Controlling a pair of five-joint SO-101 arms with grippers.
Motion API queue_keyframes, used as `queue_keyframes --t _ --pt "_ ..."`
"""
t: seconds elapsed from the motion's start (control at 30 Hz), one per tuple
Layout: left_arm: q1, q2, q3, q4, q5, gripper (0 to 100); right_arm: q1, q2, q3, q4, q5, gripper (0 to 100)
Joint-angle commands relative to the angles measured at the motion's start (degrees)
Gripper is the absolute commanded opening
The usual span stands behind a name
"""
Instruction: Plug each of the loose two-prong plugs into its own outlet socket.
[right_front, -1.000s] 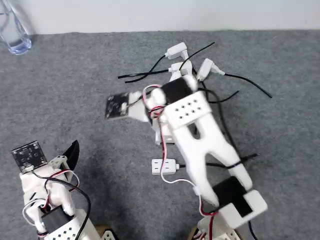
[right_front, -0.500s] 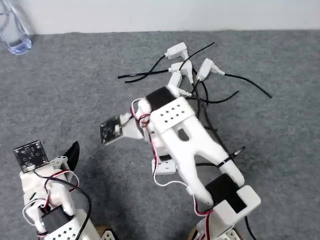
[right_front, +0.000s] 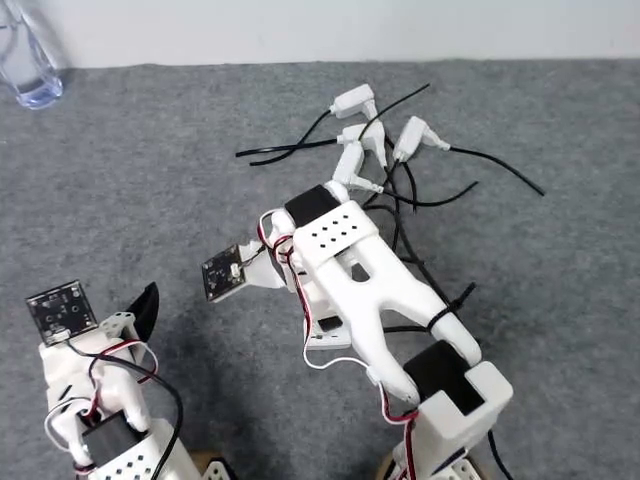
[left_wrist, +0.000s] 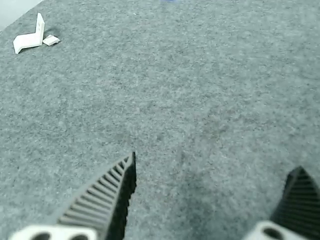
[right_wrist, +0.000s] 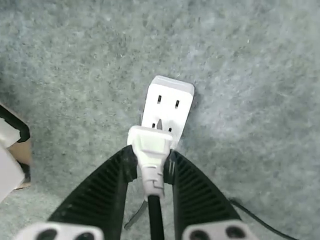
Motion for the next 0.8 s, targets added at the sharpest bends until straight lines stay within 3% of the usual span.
queue_keyframes --t 0.0,0.77 --pt "-0.3 -0.4 -0.5 0.5 -0.5 43 0.5 -0.5 -0.4 -2.3 0.6 0.9" --pt "-0.3 -0.4 -0.5 0.5 -0.5 43 0.2 4.7 -0.8 -4.7 2.6 0.9"
